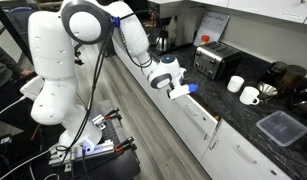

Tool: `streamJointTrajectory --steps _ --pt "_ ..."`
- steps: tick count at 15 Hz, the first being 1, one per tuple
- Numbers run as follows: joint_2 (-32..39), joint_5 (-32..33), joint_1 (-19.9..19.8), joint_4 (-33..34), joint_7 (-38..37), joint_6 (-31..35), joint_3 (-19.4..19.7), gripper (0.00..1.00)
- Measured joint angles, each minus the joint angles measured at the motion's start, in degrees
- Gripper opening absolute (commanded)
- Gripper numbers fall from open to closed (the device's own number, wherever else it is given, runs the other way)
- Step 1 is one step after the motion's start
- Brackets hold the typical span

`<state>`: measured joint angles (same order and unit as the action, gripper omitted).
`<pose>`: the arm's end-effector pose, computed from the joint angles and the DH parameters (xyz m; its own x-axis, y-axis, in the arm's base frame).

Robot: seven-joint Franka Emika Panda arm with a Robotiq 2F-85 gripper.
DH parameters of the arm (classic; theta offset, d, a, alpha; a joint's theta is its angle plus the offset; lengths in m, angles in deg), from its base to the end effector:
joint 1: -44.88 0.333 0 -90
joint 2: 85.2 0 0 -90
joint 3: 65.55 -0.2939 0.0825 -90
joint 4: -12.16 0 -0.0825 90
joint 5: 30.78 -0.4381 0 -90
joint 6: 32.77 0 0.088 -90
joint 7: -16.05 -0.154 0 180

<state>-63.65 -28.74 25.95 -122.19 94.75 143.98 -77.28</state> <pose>0.5747 -0.0605 0.1022 0.2856 0.9495 0.1301 0.8847 -0.3134 0.3452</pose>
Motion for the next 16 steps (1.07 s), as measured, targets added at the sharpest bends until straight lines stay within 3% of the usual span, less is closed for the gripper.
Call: streamJointTrajectory --steps 7,16 --pt "6.2 7.6 1.3 5.7 -1.1 2.0 2.7 1.0" --pt "13.9 10.4 1.0 13.0 -1.2 2.2 2.7 1.0"
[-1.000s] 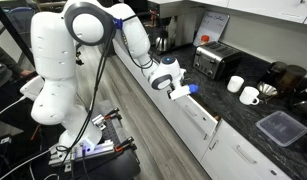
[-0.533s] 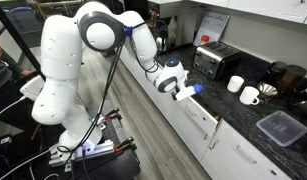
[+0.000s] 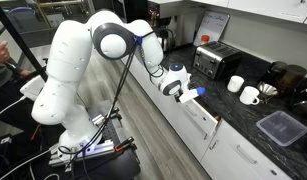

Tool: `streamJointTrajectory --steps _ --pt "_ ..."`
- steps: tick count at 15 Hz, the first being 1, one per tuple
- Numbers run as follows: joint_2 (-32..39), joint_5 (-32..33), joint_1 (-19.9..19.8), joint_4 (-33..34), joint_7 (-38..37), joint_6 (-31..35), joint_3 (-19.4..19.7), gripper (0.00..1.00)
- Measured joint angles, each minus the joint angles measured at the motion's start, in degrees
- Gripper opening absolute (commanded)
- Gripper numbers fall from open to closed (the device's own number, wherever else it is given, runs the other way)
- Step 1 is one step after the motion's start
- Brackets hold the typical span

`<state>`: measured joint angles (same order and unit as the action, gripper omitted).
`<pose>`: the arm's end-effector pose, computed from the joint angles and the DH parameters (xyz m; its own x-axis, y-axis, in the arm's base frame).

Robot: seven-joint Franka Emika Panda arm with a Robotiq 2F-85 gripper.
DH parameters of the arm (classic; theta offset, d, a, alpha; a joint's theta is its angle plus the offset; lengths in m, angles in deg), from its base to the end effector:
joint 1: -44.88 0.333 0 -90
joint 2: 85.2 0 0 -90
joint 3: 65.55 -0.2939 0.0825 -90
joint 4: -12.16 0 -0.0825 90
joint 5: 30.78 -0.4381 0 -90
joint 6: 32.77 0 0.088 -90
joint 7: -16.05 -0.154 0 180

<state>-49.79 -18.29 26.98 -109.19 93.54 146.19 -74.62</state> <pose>0.6233 -0.0703 0.0512 0.1831 0.9792 0.0879 0.9016 -0.2029 0.3821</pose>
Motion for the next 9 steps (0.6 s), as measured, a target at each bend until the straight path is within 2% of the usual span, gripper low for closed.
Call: streamJointTrajectory --steps 9 --pt "3.7 3.9 -2.3 2.9 0.9 -0.2 -2.0 1.0"
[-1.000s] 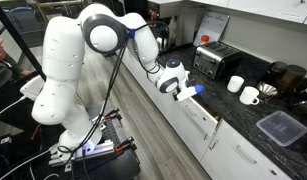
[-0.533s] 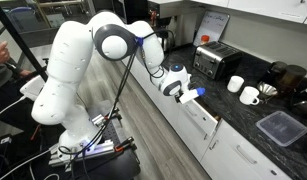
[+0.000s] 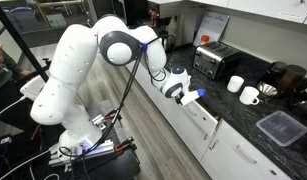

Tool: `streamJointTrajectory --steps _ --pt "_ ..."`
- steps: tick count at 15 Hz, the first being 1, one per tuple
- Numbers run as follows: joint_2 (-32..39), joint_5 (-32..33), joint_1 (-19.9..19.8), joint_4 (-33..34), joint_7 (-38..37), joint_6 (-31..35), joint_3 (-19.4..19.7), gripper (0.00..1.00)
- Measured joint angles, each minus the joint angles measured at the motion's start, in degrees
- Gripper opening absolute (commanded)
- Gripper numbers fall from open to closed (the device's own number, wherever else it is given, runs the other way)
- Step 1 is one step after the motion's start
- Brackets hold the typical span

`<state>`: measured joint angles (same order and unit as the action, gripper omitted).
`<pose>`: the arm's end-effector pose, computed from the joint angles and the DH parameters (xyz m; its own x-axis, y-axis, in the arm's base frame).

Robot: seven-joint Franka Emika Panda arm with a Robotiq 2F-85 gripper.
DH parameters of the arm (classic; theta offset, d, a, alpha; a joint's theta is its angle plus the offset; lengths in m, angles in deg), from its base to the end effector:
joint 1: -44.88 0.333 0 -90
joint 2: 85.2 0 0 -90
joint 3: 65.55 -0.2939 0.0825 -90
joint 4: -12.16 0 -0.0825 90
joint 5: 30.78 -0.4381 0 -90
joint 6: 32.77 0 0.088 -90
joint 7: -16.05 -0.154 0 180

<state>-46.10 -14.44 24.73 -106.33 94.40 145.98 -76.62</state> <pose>0.6294 -0.0664 0.0332 0.1262 0.9884 0.0850 0.9146 -0.1491 0.3758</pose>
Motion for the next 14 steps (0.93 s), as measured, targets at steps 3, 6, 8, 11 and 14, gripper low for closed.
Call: streamJointTrajectory --steps 3,6,8,11,14 --pt "0.0 0.3 -1.8 0.0 1.4 -0.8 -1.6 1.0" --pt "0.0 0.3 -2.6 0.0 2.5 -1.1 -2.3 1.0" --pt "0.0 0.3 -2.6 0.0 3.0 -1.1 -2.3 1.0" --pt "0.0 0.3 -2.6 0.3 3.8 -1.1 -2.7 1.0" --pt "0.0 0.3 -2.6 1.2 4.4 -1.1 -2.9 1.0"
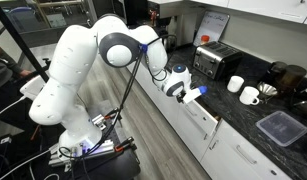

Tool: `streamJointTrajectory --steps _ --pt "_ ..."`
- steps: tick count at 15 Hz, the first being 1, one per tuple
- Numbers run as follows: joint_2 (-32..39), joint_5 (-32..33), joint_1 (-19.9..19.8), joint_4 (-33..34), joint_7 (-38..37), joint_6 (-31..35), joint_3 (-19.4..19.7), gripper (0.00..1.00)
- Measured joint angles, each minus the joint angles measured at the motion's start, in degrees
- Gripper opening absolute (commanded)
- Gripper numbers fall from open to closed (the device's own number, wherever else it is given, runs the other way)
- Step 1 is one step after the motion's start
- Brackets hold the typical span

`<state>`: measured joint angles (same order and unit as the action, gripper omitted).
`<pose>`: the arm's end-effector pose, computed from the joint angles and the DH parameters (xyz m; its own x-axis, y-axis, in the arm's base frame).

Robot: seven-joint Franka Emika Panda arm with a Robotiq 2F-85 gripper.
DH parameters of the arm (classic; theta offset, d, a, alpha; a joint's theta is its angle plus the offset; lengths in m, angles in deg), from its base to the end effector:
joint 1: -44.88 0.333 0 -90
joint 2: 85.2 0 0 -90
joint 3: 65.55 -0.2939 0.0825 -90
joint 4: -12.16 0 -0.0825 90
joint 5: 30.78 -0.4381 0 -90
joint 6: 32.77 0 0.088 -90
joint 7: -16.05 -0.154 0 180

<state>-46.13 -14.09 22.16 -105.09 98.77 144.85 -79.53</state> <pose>0.6404 -0.0640 0.0446 0.0577 0.9953 0.0784 0.9161 -0.0840 0.3921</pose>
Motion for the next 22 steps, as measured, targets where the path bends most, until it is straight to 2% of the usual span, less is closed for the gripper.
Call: streamJointTrajectory --steps 13,22 --pt "1.4 0.0 0.0 1.0 1.8 -0.1 -0.7 1.0" --pt "3.4 0.0 -1.1 0.2 2.4 -0.6 -3.0 1.0"
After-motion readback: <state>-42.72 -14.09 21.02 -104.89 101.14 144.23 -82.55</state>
